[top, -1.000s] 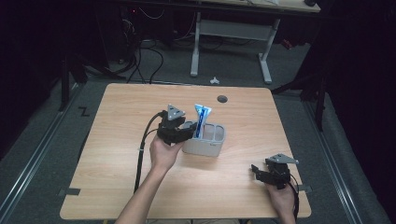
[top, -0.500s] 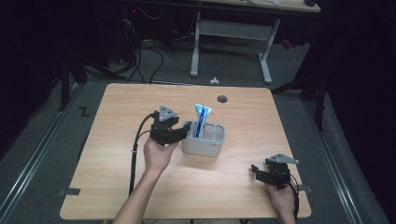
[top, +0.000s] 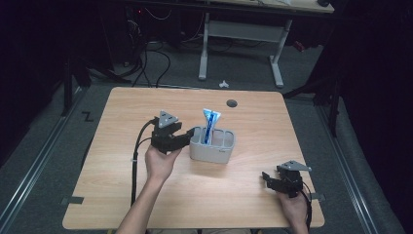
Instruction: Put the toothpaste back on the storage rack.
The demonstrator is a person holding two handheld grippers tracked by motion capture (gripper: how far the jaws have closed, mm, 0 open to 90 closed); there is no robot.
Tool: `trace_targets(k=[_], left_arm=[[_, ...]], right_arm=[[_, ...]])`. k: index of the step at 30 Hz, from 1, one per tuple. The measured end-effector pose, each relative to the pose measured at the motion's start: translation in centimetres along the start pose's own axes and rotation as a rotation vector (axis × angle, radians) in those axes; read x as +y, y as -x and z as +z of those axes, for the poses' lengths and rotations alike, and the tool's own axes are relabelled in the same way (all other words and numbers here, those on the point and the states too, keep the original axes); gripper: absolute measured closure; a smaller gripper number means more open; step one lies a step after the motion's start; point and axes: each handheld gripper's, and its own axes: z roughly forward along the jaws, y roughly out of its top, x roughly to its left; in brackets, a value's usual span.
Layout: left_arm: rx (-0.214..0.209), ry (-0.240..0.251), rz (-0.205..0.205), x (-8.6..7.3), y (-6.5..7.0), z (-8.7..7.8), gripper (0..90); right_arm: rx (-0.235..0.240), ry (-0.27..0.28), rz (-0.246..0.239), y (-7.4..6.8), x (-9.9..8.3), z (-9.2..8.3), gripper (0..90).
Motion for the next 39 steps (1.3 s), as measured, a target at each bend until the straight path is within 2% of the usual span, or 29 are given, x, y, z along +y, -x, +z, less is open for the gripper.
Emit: trace_targets(k=[13, 22, 39], left_arm=[[0.023, -0.004, -0.012, -0.6, -0.9, -1.1, 45.7], [0.029, 0.001, -0.045, -1.2, -1.7, -1.8, 44.4], [0.084, 0.013, -0.076, -2.3, -3.2, -4.4, 39.8]], right_arm=[[0.0, 0.0, -0.003, 0.0, 0.0, 0.0, 31.1], [0.001, 0.0, -0.002, 0.0, 0.0, 0.0, 31.1], [0.002, 0.0, 0.001, 0.0, 0.0, 0.0, 31.2]])
